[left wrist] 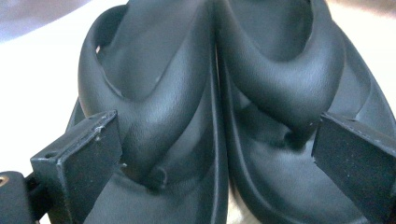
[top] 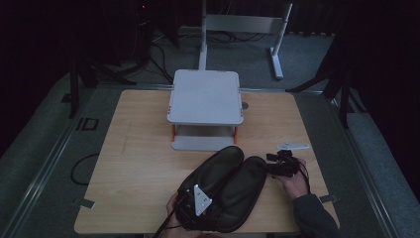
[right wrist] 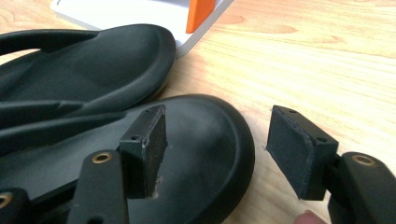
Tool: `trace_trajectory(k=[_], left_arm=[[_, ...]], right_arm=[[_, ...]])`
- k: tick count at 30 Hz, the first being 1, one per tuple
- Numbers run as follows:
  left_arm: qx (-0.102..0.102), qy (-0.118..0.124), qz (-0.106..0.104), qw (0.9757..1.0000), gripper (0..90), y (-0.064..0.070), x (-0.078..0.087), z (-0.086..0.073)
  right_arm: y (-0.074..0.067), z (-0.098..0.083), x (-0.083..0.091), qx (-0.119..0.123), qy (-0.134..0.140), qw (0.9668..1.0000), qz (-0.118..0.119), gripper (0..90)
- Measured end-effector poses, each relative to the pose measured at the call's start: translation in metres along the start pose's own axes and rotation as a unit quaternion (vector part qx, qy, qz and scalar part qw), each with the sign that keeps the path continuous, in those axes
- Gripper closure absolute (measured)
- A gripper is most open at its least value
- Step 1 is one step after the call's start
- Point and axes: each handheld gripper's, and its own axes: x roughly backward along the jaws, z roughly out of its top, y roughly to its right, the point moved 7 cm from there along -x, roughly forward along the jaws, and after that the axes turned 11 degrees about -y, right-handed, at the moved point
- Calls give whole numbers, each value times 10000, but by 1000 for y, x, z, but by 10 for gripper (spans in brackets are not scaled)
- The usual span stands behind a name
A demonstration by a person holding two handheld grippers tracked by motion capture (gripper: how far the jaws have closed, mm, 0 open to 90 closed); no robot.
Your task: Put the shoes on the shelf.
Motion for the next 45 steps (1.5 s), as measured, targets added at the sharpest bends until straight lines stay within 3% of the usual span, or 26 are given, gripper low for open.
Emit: trace_trajectory(k=[8,16,23,30,37,42,43,44,45], left_arm=[[-53,164,-92,9998,18,8,1,5],[-117,286,182,9994,16,17,-4,14],[-329,240,561,9976,16,20,-10,16],[-270,234,562,9978,18,16,-10,17],[47,155,861,9962,41,-10,-4,6],[299,107,1086,9936,49,-36,4,-3],[299,107,1086,9936,49,-36,4,-3],[405,56,1186,9921,50,-48,6,-7],[405,56,1186,9921,50,-48,6,-7]], right_arm=[[0,7,-8,-2,14,10000,-2,336],[1,10,-14,-3,-11,10000,-74,308],[-1,7,-20,19,-162,9999,-25,327],[-4,1,-23,81,-261,9996,26,375],[-6,-5,-18,102,-312,9994,138,435],[-18,-10,-17,221,-384,9988,227,437],[-18,-10,-17,221,-384,9988,227,437],[-24,-13,-16,286,-413,9984,273,441],[-24,-13,-16,286,-413,9984,273,441]])
